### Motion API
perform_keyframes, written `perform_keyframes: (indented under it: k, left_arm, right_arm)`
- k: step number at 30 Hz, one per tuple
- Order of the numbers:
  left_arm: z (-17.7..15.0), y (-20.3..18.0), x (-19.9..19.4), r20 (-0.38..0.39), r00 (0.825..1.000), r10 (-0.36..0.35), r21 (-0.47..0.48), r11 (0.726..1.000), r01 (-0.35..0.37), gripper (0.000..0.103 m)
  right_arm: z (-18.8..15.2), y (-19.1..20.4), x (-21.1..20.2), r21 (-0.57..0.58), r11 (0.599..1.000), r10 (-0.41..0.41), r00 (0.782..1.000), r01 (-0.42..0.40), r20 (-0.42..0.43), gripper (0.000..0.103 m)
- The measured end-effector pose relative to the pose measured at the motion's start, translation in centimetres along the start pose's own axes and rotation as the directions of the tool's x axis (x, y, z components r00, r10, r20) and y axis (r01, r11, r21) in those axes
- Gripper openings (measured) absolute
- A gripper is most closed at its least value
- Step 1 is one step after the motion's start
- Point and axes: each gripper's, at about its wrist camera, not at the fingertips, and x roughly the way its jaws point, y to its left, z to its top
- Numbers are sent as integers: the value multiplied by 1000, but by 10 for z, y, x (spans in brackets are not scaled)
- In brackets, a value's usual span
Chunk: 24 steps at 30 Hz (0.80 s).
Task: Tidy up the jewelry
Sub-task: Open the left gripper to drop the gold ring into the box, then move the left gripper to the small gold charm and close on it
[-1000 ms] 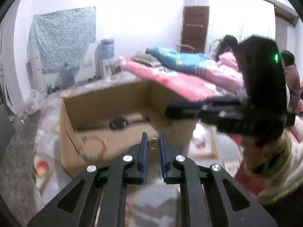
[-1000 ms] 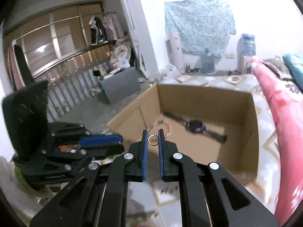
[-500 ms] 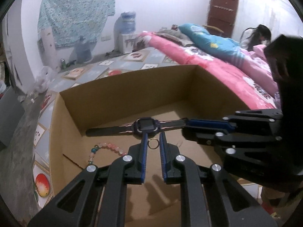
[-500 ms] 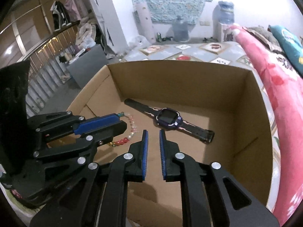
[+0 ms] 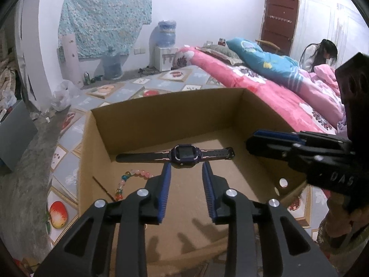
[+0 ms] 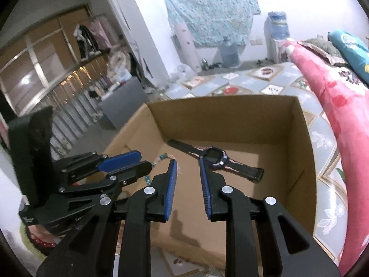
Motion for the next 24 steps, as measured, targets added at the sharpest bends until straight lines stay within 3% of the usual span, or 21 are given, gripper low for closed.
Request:
perform_keyframes:
  k: [6, 11, 15, 20, 24]
  left_arm:
    - [-14, -7, -41, 92, 995, -42, 38, 999, 39, 42]
    - [-38, -18, -72, 110, 988, -108, 112, 989, 96, 52]
    - [-64, -30, -74, 47, 982, -182, 143, 974, 174, 56]
    - [-98, -55, -48, -108, 959, -263, 138, 951, 277, 56]
    - [-121, -76, -18, -223, 946, -234, 153, 950, 271, 56]
  right_arm:
    - [-19, -3, -52, -46, 994, 102, 990, -98, 101, 24]
    - [-51, -14, -87, -60, 991, 127, 988, -122, 93, 26]
    - [-77, -22, -91, -17, 995, 104, 994, -103, 27, 28]
    - [-112, -23, -69, 62, 995, 86, 993, -81, -84, 28]
    - [-138, -17, -45, 106, 994, 54, 984, -36, -169, 28]
